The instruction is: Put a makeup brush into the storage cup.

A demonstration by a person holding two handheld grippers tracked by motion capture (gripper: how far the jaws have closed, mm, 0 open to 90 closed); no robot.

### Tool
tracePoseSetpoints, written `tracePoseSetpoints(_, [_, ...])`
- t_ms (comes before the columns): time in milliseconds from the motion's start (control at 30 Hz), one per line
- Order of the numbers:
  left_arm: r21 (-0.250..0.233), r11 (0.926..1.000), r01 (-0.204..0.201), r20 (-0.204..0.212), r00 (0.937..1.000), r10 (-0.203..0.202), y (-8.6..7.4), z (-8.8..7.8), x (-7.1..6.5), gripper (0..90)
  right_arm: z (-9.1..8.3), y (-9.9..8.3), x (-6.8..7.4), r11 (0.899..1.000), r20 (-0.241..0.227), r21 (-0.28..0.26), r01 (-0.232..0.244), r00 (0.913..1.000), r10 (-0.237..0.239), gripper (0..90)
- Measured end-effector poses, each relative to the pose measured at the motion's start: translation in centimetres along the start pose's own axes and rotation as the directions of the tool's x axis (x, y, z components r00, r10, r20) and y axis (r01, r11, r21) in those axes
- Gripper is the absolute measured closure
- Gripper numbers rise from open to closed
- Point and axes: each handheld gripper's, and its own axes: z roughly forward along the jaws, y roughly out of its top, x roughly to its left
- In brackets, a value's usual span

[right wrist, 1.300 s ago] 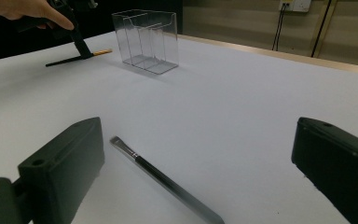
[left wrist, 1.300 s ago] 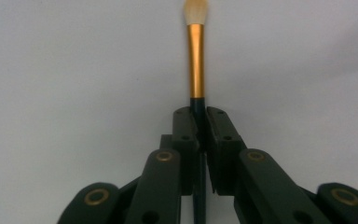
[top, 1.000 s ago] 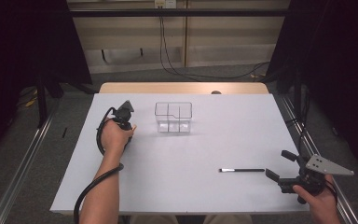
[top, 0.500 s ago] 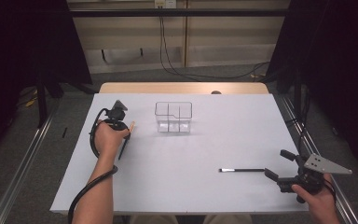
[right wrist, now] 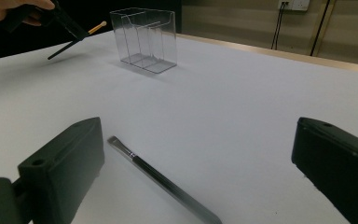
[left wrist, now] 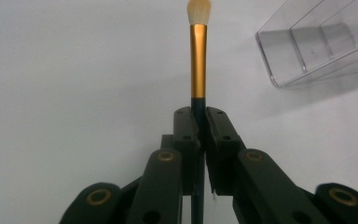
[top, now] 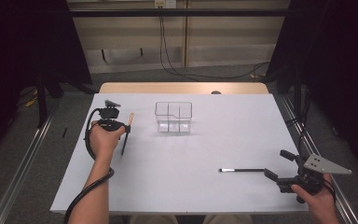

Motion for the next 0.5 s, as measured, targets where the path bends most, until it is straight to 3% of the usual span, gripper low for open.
tracePoseSetpoints(133, [-0.061,0.9980,0.019,0.027,0.9995,-0.017,-0.3,-0.6,0.1,84.0,0.1,0.0,0.0,1.000,0.000,0.002,0.002,1.0000,-0.002,1.9])
tracePoseSetpoints(267, [-0.118,0.9930,0.004,0.044,0.9990,0.001,-0.5,-1.3,0.1,84.0,0.1,0.0,0.1,1.000,0.002,0.002,0.003,1.0000,-0.003,1.9])
tracePoseSetpoints(500, [-0.213,0.9769,0.017,0.084,0.9965,0.001,-0.8,-2.0,-0.3,84.0,0.1,0.1,0.1,1.000,0.001,0.002,0.007,1.0000,-0.007,1.9])
